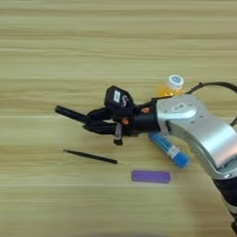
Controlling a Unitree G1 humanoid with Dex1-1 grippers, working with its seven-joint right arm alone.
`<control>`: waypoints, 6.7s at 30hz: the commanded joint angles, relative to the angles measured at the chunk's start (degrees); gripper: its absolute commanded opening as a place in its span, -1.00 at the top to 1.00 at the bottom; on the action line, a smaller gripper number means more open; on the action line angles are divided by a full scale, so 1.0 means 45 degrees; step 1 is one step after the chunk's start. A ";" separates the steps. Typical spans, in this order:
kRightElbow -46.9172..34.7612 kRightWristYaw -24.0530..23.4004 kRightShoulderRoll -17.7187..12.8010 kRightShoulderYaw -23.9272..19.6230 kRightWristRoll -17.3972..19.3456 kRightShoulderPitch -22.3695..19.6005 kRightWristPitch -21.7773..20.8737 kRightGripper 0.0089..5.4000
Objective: Move the objects on the table
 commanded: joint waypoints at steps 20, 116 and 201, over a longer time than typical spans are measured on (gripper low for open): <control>0.1623 -0.0167 -0.3860 -0.7864 0.2144 -0.1017 -0.3200 0.65; 1.5903 0.2474 -0.3873 -0.4343 -0.2301 -0.1818 -1.2130 0.11; 1.0015 0.2380 -0.2940 -0.5081 0.0757 -0.0406 -1.0469 -0.99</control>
